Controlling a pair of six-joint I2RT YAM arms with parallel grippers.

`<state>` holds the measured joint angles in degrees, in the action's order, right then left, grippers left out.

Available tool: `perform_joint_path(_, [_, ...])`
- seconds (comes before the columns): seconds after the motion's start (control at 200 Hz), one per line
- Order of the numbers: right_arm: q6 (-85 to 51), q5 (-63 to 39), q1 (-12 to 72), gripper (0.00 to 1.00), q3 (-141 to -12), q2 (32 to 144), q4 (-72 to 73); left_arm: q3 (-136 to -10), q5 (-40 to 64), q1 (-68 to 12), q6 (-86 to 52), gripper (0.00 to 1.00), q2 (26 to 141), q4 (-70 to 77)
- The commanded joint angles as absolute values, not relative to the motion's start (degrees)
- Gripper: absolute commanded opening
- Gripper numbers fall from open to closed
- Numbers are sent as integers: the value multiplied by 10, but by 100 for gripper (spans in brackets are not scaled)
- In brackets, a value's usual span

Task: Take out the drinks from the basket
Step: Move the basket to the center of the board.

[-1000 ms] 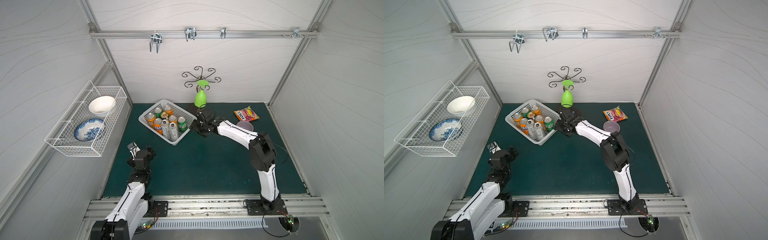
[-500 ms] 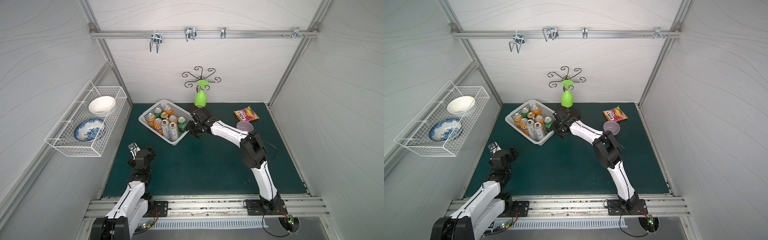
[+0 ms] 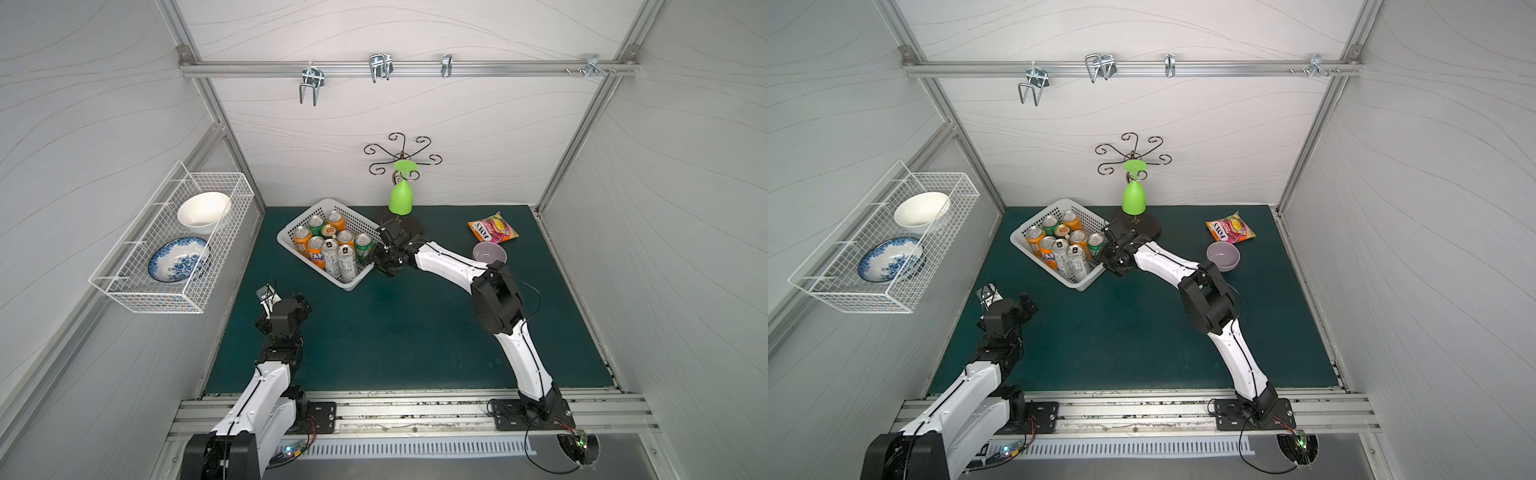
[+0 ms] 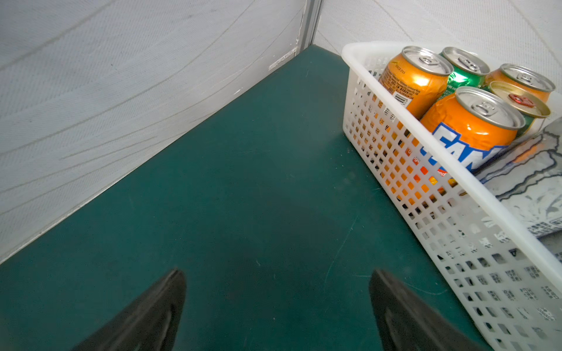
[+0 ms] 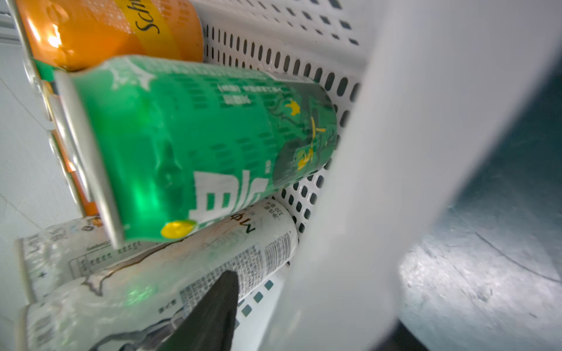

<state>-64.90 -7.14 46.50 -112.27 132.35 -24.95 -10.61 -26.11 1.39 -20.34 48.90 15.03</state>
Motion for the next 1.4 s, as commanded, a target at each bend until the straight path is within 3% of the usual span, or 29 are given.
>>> perform_joint_path(0.0, [-647, -78, 471, 55, -1140, 1339, -266, -123, -260, 12, -202, 98, 490, 178])
perform_joint_path(0.24, [-639, -75, 469, 46, -1146, 1341, -274, -123, -260, 12, -203, 98, 491, 178])
perform_joint_path(0.385, [-632, -75, 465, 32, -1147, 1336, -277, -124, -259, 12, -202, 98, 491, 178])
perform_joint_path(0.905, [-601, -62, 452, 12, -1086, 1272, -271, -129, -253, 12, -199, 98, 501, 178])
perform_joint_path(1.395, [-551, -72, 432, 9, -985, 1193, -256, -125, -257, 12, -201, 98, 495, 178])
